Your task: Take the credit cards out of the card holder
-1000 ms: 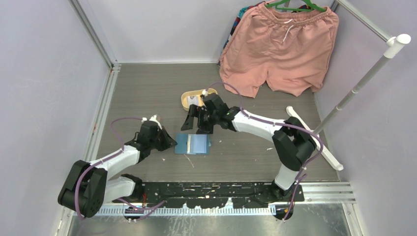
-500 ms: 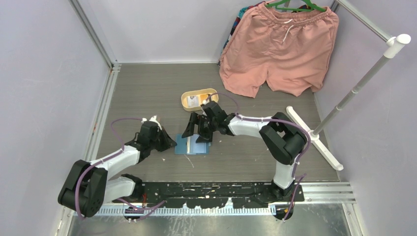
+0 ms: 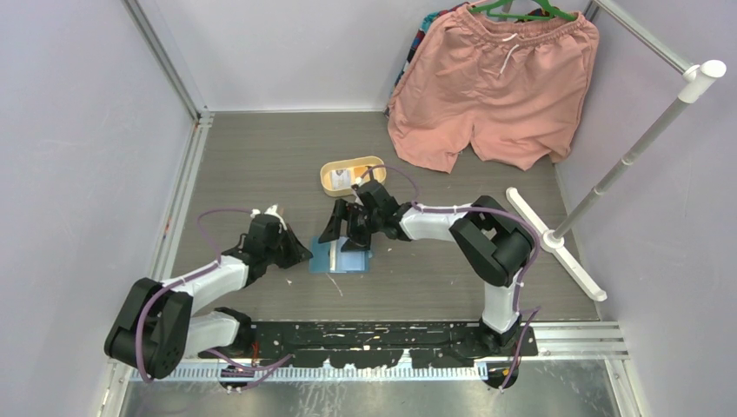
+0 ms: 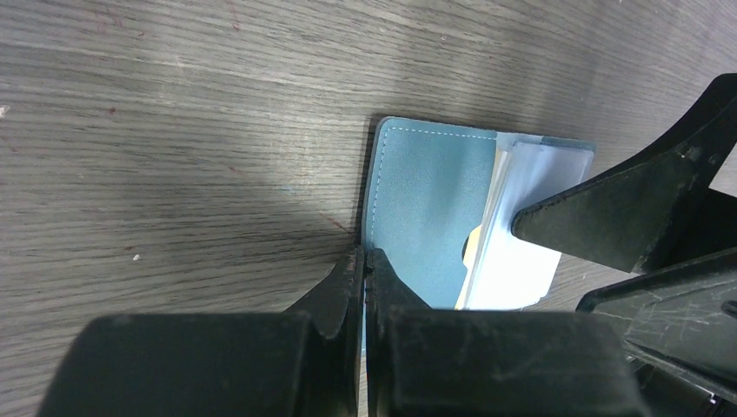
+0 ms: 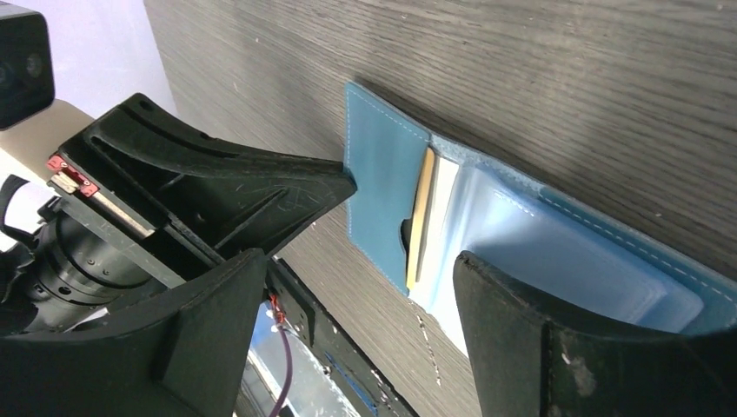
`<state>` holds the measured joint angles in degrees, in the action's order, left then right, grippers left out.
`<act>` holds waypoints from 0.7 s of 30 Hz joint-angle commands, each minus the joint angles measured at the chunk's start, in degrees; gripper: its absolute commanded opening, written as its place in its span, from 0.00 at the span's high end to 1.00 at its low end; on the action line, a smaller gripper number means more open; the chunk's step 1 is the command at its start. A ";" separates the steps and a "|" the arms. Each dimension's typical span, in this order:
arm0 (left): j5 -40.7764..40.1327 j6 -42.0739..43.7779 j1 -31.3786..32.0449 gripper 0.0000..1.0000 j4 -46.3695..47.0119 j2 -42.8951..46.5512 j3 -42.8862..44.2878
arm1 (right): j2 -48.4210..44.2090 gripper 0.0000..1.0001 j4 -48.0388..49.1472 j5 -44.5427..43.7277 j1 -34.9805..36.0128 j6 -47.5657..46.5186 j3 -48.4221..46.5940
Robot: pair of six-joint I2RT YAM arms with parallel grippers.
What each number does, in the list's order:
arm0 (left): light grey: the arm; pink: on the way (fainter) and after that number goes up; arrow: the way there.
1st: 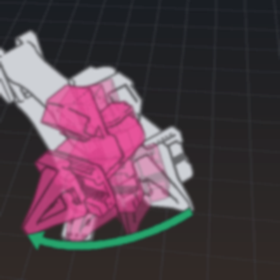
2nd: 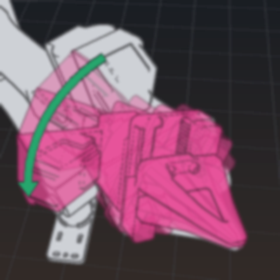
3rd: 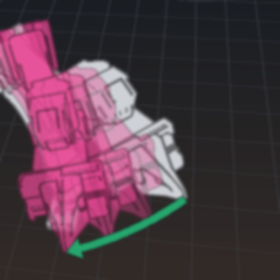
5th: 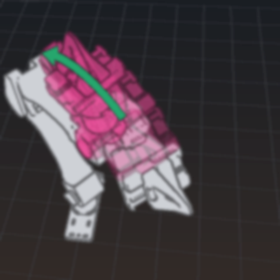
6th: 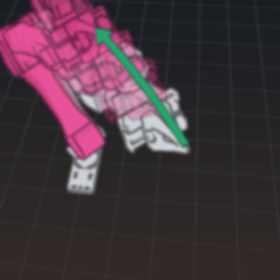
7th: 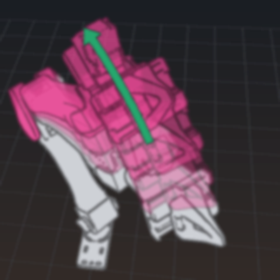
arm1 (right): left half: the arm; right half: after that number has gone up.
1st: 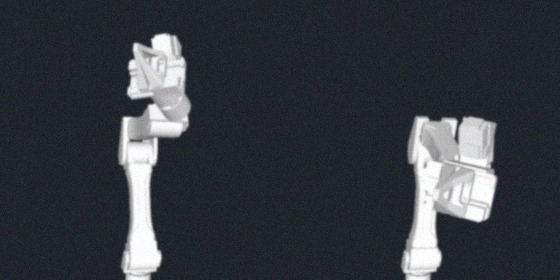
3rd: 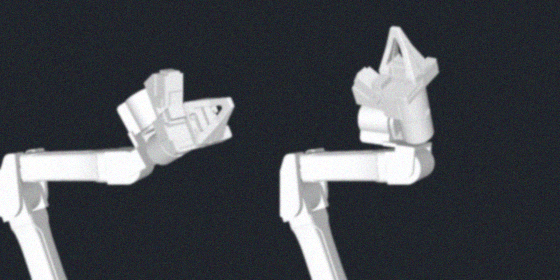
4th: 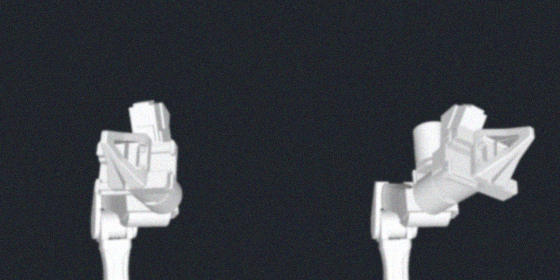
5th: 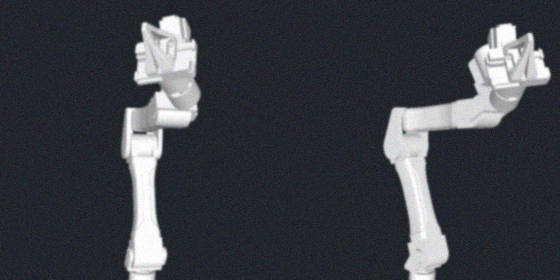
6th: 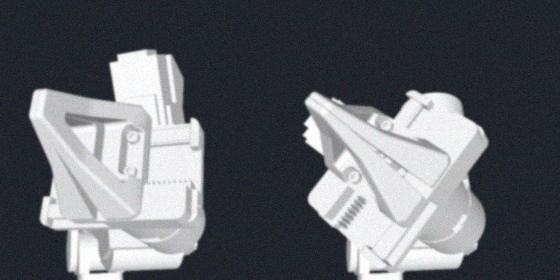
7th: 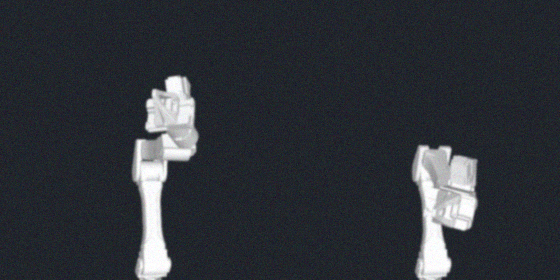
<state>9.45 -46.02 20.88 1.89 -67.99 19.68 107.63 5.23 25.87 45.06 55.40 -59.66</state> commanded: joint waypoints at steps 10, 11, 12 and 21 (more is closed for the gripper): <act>-1.63 1.21 -0.23 1.00 -1.78 -1.80 -0.37 | -1.14 0.39 8.35 -0.90 0.87 2.22 3.49; -1.63 1.12 -0.23 1.00 -1.72 -1.93 -0.35 | -1.19 0.39 8.30 -1.01 1.02 2.20 3.56; -1.63 1.11 -0.23 1.00 -1.72 -2.08 -0.35 | -1.20 0.40 8.37 -1.07 1.12 2.23 3.65; -1.49 1.11 -0.23 1.00 -1.72 -1.04 -1.05 | 0.60 0.51 14.08 -0.38 1.78 5.03 5.24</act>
<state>9.63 -46.06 20.88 3.03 -68.71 19.68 107.79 13.56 25.39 46.41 58.74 -55.20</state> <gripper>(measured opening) 0.008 0.494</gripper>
